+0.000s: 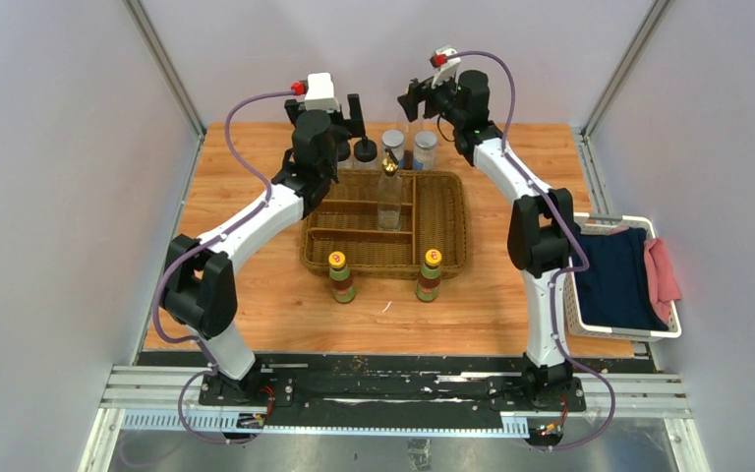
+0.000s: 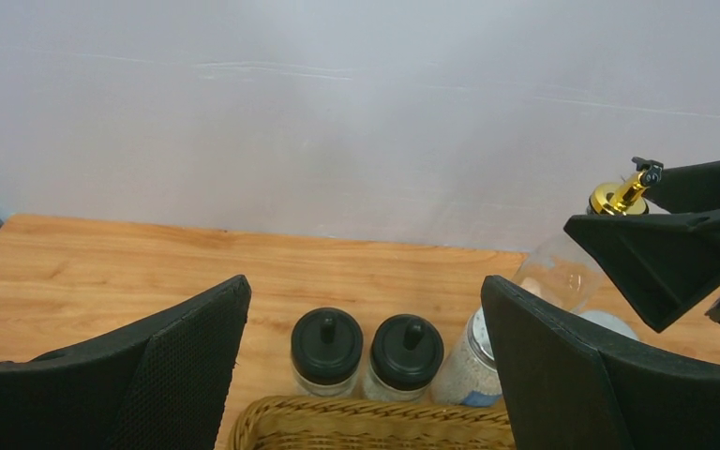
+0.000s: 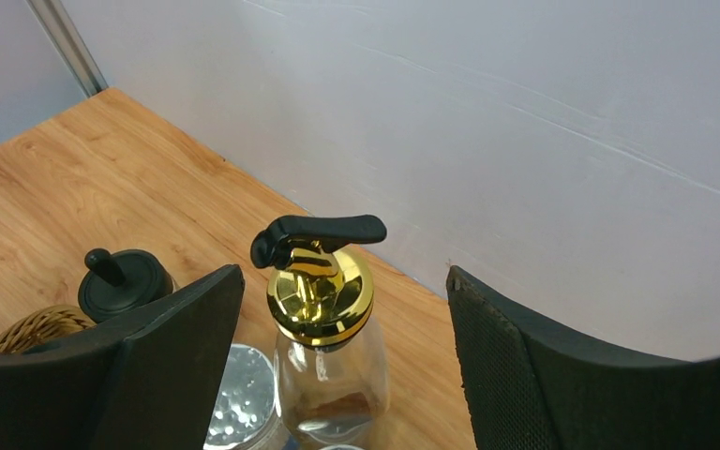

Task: Organize the condiment bottles
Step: Pick up the bottle from the center of the board.

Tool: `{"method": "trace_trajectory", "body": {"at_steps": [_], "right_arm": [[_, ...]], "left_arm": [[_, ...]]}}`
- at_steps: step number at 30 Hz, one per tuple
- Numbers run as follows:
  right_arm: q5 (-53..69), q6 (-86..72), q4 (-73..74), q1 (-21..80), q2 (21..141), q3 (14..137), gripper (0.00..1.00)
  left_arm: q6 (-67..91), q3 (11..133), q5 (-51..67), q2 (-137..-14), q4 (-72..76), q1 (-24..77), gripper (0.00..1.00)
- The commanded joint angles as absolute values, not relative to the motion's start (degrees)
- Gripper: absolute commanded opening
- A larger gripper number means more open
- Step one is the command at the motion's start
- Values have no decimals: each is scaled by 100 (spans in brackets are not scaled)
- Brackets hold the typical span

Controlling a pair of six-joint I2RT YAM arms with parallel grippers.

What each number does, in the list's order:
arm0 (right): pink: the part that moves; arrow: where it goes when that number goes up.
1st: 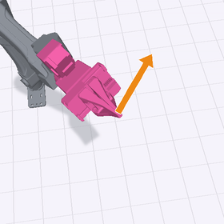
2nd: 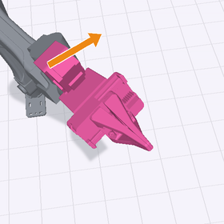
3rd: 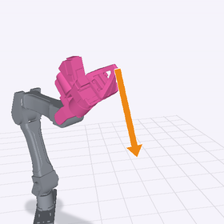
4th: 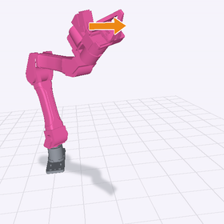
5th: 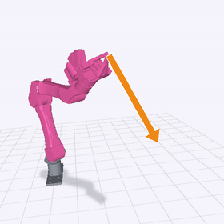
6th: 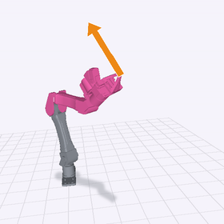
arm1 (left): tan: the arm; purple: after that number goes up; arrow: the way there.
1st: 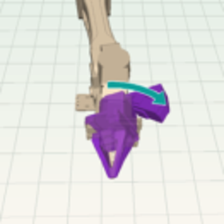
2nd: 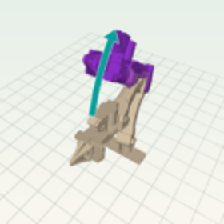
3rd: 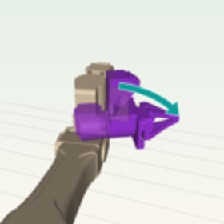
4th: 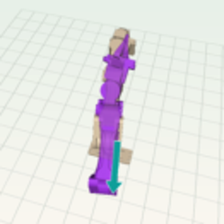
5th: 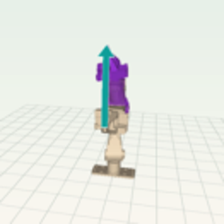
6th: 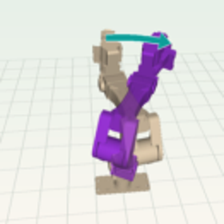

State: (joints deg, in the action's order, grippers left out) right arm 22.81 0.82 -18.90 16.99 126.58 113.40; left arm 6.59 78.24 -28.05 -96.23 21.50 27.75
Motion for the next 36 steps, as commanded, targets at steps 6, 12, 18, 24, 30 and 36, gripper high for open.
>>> {"method": "trace_trajectory", "body": {"at_steps": [6,12,18,24,30,36], "right_arm": [[2596,-234,-1850,1600,13174,12104,79],[2680,-313,-1793,1580,13304,12283,66],[2716,-363,-1723,1571,13351,12335,30],[2711,-314,-1546,1578,13415,12507,0],[2807,-290,-1401,1572,13554,12834,0],[2776,-214,-1296,1582,13697,13202,0]], "left_arm": [[563,7911,-2828,-9709,2414,2716,100],[571,7852,-2829,-9727,2461,2700,100],[598,7814,-2820,-9719,2487,2689,100],[649,7751,-2809,-9721,2514,2681,100],[650,7740,-2821,-9736,2514,2676,100],[657,7710,-2829,-9762,2536,2672,100]]}}
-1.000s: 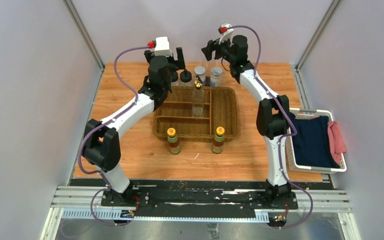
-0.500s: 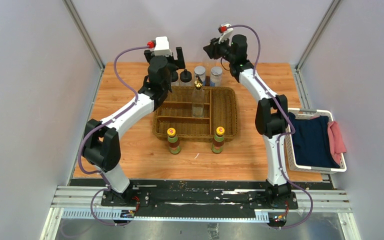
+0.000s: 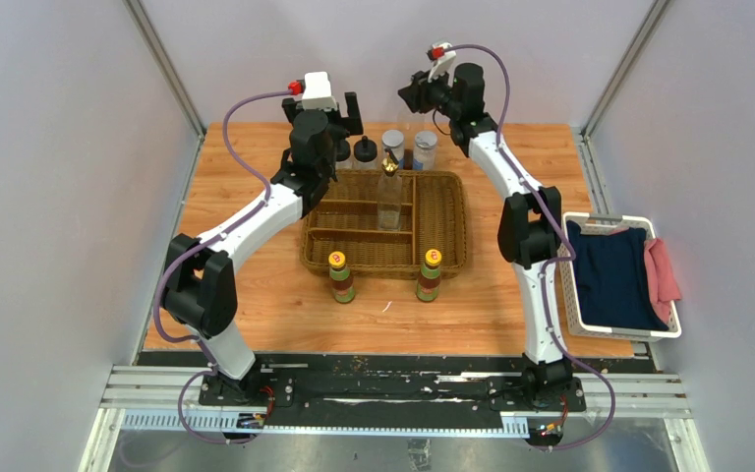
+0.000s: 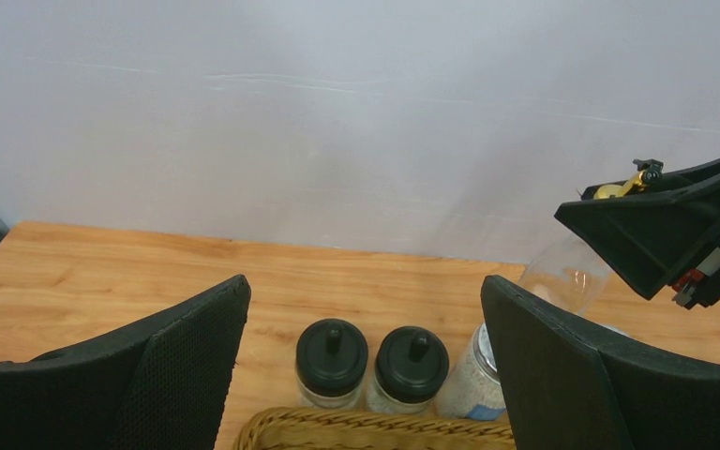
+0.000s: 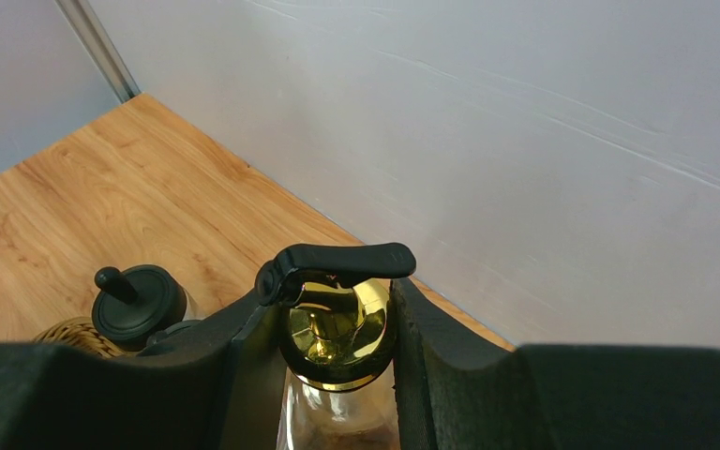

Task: Organize the condiment bottles
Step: Pick up the bottle from the center of the board.

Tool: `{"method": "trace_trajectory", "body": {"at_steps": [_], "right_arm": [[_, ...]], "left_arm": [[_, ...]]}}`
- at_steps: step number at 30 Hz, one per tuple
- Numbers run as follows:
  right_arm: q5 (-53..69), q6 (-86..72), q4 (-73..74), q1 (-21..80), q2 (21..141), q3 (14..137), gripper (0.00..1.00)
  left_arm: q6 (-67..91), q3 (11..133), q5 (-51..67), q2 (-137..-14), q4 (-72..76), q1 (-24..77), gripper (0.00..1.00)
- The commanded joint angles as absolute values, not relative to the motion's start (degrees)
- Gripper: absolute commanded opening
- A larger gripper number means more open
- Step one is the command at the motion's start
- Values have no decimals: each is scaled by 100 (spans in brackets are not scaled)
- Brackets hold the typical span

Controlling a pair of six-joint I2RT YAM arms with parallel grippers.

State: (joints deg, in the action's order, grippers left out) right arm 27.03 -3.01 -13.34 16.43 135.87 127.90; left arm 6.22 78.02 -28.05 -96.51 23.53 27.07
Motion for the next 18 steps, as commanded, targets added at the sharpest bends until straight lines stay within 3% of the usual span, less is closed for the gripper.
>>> {"method": "trace_trajectory", "body": {"at_steps": [1,18], "right_arm": [[2763,-204,-1297,1582,13719,13260,0],[2346,-19,-1375,1590,13804,13668,0]], "left_arm": [[651,7702,-2830,-9758,2546,2672,100],[677,7651,-2806,-9849,2588,2646,100]]}}
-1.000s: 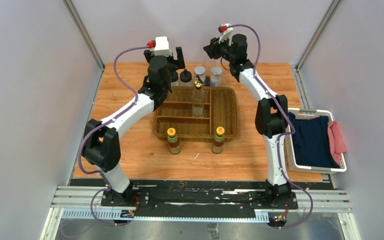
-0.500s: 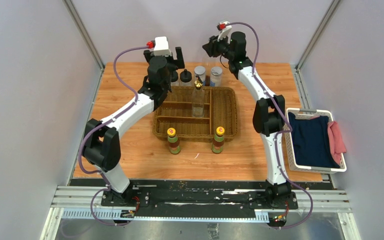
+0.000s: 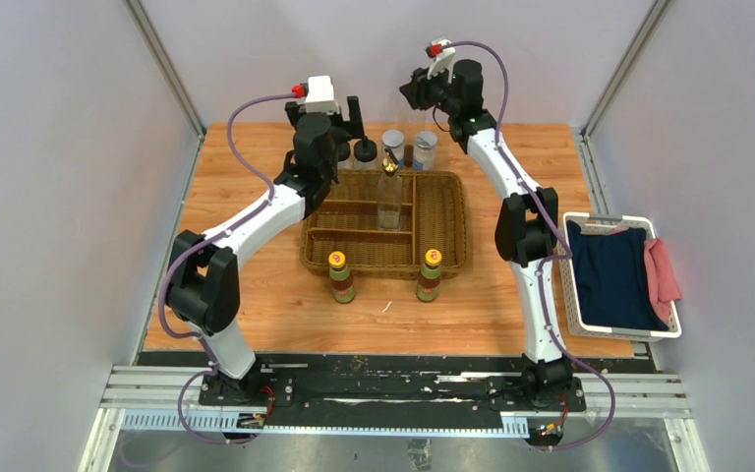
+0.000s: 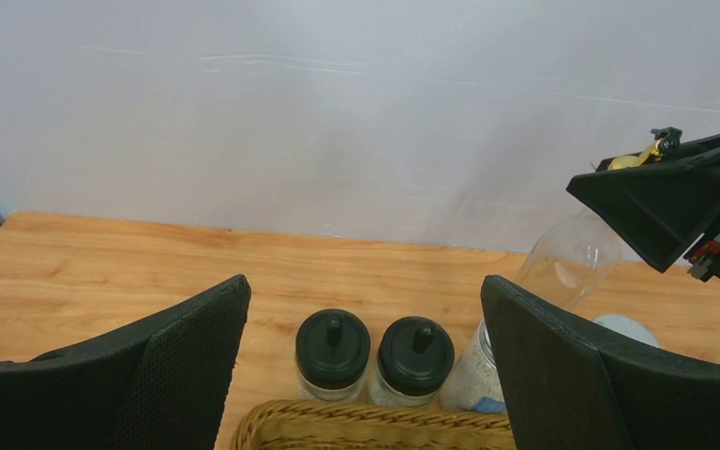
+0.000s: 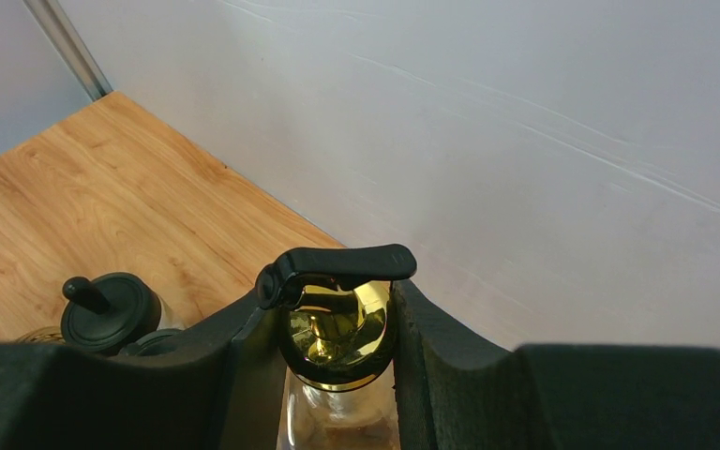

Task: Organize the condiment bottles
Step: Pick up the bottle from the center of the board.

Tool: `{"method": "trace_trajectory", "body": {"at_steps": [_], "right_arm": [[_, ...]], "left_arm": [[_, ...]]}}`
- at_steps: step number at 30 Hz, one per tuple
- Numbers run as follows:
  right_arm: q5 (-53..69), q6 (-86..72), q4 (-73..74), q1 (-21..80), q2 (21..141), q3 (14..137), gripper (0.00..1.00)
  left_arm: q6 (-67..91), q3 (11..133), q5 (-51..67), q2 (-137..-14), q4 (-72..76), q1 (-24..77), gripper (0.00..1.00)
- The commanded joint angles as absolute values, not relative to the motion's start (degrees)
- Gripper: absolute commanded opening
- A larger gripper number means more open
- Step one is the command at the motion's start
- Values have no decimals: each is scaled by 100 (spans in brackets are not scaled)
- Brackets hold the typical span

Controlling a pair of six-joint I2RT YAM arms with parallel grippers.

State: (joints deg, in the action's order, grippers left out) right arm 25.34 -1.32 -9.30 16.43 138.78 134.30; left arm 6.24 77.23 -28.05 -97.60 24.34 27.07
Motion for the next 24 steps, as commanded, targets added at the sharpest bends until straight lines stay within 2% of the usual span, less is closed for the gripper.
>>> {"method": "trace_trajectory", "body": {"at_steps": [1,24], "right_arm": [[2298,-25,-1407,1588,13792,13646,0],[458,275,-1835,1500,13251,13025,0]], "left_arm": [[669,7648,-2812,-9841,2592,2646,100],[642,7596,-2753,-9779,2584,2646,100]]}}
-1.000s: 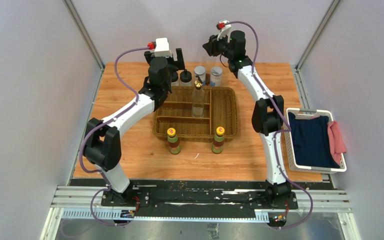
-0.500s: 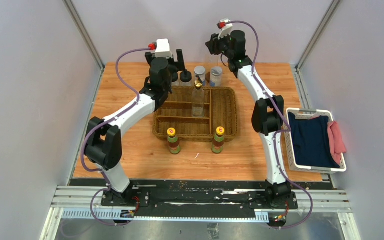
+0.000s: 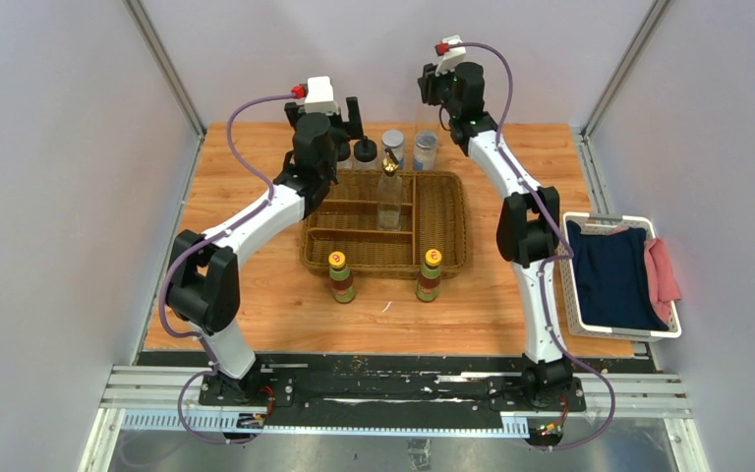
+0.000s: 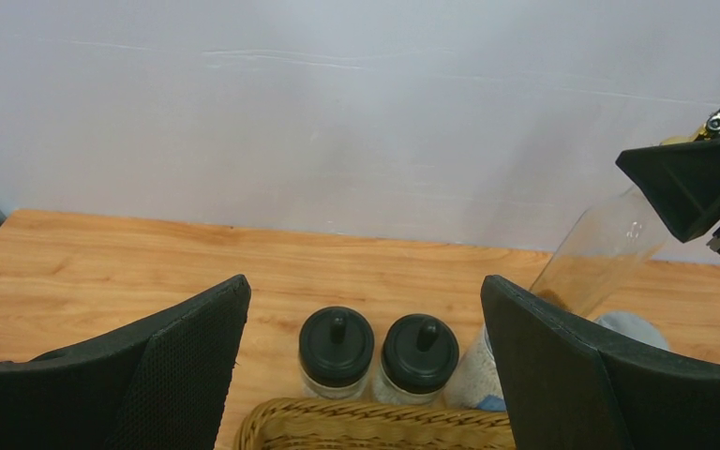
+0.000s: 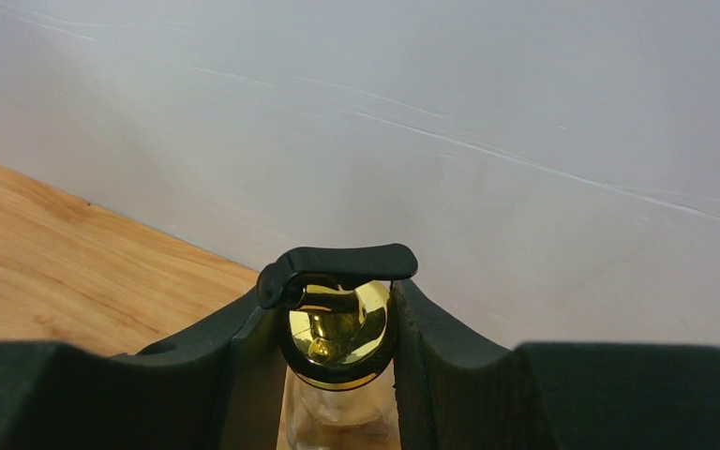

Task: Organize the condiment bottles
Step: Pick up the bottle from the center of the board, then place the bottle at the center of the board.

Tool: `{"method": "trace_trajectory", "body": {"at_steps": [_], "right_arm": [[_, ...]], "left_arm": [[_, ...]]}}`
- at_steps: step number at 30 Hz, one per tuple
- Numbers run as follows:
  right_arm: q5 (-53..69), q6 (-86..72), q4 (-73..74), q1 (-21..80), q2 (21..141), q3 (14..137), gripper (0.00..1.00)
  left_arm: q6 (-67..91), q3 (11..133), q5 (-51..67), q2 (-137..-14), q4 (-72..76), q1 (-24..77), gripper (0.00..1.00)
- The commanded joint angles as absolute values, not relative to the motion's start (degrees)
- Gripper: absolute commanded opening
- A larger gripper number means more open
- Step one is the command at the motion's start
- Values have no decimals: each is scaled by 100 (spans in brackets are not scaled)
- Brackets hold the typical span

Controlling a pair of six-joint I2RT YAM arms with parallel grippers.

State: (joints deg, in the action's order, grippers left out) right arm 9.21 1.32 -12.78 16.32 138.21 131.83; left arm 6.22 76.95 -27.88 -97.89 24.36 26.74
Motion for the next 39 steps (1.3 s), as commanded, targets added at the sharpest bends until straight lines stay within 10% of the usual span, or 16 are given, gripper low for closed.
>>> {"method": "trace_trajectory", "body": {"at_steps": [1,39], "right_arm": [[404,273,-1863,1483,13209,12962,0],[-553,179,-2829,1279,10665,9816,0]], "left_arm": [[642,7586,-2751,-9773,2584,2646,100],[767,6944,-2491,-9073,2542,2646,100]]}}
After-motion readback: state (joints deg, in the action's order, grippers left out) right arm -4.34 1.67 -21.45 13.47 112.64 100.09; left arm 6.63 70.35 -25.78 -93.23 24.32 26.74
